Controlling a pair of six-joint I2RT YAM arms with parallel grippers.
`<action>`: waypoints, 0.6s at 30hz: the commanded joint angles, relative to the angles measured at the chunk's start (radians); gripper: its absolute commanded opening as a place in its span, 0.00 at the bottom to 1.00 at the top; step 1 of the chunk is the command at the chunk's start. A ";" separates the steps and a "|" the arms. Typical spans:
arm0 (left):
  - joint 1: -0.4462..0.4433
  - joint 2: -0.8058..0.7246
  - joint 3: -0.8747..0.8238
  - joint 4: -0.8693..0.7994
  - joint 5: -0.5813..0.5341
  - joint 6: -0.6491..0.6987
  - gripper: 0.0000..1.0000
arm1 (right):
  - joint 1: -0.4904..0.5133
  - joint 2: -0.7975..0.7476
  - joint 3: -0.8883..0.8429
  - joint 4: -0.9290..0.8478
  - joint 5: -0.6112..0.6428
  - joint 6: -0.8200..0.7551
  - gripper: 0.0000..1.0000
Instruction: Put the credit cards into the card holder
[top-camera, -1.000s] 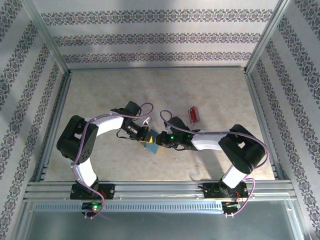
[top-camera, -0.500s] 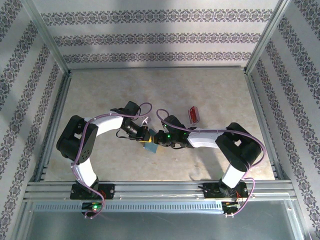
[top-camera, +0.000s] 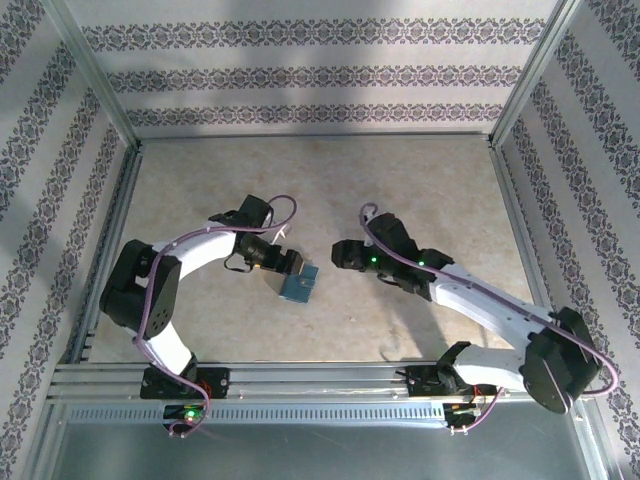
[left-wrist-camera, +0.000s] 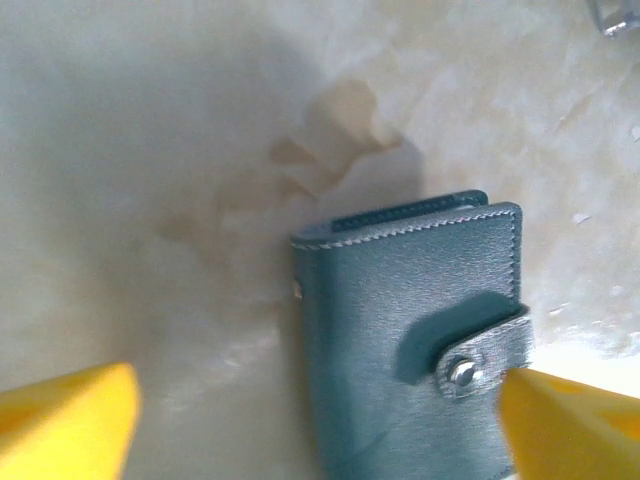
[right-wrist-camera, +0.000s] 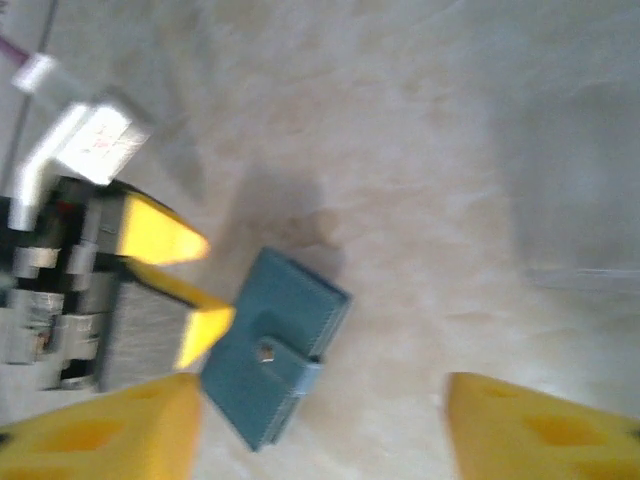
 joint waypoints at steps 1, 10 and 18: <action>0.031 -0.081 -0.002 0.022 -0.135 0.138 0.99 | -0.039 -0.075 0.005 -0.126 0.124 -0.119 0.88; 0.268 -0.240 -0.126 0.251 -0.130 0.156 0.99 | -0.247 -0.225 -0.054 -0.084 0.203 -0.289 0.99; 0.441 -0.255 -0.374 0.778 -0.082 0.109 0.99 | -0.409 -0.316 -0.213 0.133 0.219 -0.452 0.98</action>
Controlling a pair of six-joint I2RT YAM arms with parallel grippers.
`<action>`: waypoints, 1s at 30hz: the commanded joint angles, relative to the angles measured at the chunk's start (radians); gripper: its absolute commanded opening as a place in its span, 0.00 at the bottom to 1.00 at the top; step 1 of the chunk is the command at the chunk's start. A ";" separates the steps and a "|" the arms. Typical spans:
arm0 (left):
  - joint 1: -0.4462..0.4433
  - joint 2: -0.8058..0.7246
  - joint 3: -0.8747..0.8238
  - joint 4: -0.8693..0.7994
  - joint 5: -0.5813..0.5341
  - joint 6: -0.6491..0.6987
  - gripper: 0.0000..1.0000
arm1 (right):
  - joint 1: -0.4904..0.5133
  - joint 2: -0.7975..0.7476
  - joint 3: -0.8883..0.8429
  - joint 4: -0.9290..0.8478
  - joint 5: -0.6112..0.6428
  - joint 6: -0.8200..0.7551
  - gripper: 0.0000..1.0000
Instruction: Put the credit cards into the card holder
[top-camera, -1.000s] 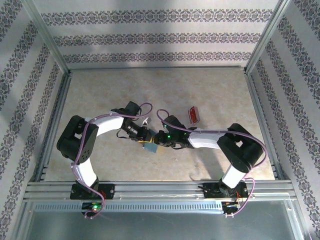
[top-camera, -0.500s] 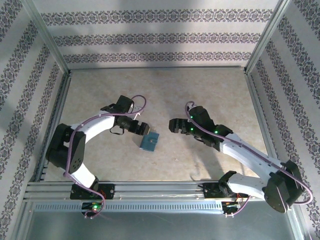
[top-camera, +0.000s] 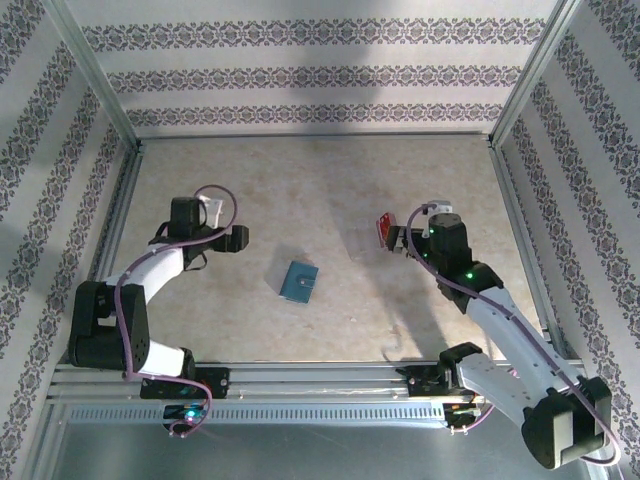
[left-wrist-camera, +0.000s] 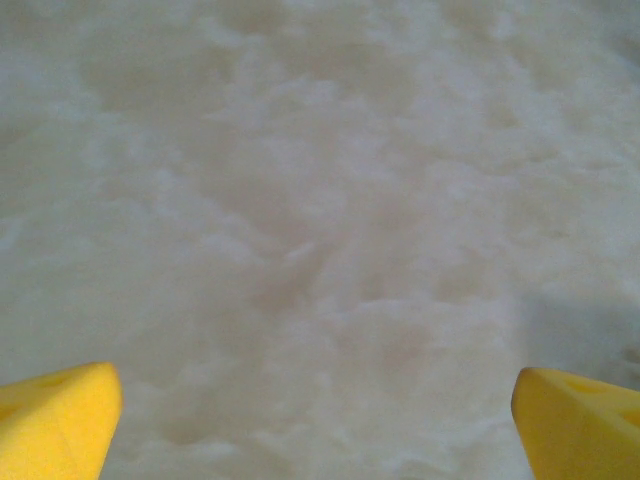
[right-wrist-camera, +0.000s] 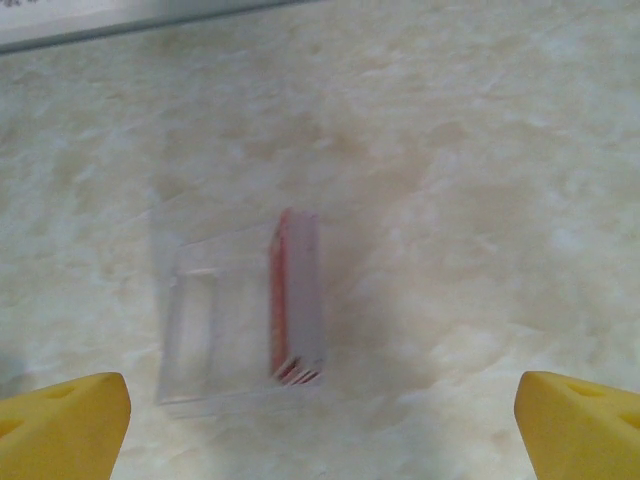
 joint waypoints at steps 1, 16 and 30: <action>0.043 -0.002 -0.087 0.370 0.039 -0.008 0.99 | -0.060 -0.041 -0.098 0.176 0.010 -0.114 0.98; 0.053 0.142 -0.325 0.945 -0.088 0.007 0.99 | -0.265 0.088 -0.330 0.676 -0.020 -0.225 0.98; 0.053 0.179 -0.324 0.975 -0.166 -0.018 0.99 | -0.295 0.346 -0.298 0.904 -0.084 -0.245 0.98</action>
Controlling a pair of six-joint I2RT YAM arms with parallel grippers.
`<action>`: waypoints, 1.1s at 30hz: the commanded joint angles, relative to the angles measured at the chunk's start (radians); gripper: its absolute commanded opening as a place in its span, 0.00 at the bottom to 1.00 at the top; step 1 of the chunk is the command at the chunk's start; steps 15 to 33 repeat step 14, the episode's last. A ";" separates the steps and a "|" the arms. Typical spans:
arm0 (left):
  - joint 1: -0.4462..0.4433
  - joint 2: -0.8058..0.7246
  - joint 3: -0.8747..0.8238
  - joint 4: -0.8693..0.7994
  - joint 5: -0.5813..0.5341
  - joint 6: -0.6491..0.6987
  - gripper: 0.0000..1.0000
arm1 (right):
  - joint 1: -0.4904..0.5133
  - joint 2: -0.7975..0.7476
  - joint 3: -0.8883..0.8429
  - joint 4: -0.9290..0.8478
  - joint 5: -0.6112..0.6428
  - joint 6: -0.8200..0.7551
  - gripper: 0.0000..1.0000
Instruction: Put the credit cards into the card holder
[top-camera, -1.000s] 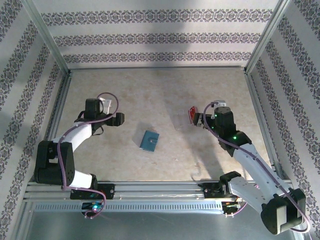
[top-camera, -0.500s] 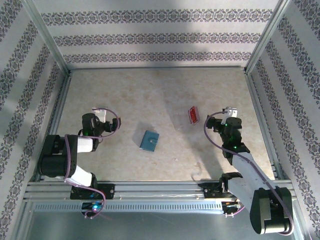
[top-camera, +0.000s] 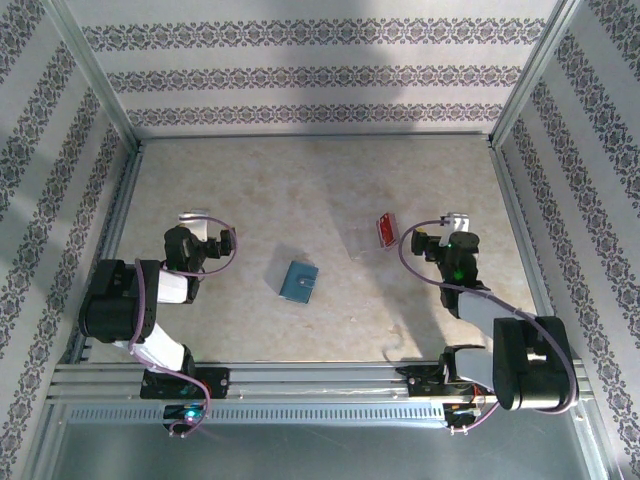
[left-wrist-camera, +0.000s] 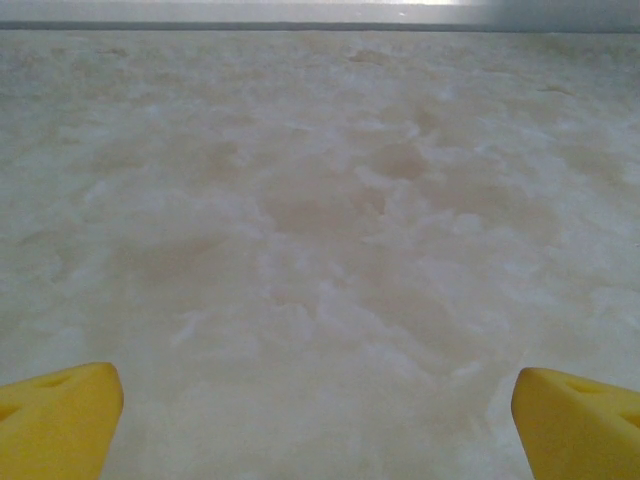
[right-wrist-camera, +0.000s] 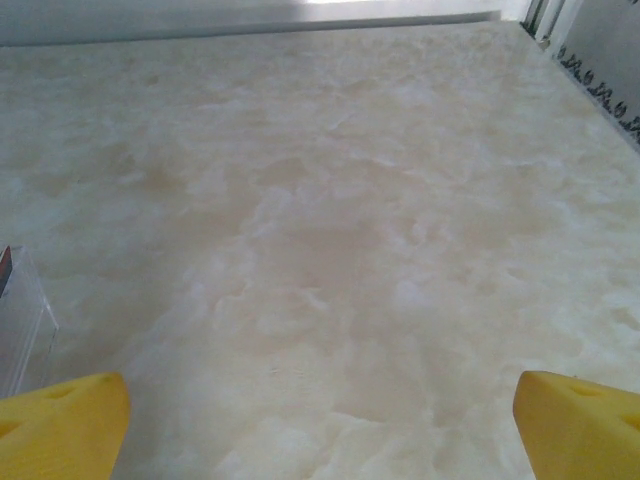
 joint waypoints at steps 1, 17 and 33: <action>0.010 0.003 0.001 0.062 -0.014 -0.013 0.99 | -0.012 0.022 0.031 0.087 -0.034 -0.015 0.98; 0.010 0.005 -0.023 0.107 0.004 -0.009 0.99 | -0.012 0.003 0.007 0.111 -0.060 -0.017 0.98; 0.010 0.005 -0.023 0.107 0.004 -0.009 0.99 | -0.012 0.003 0.007 0.111 -0.060 -0.017 0.98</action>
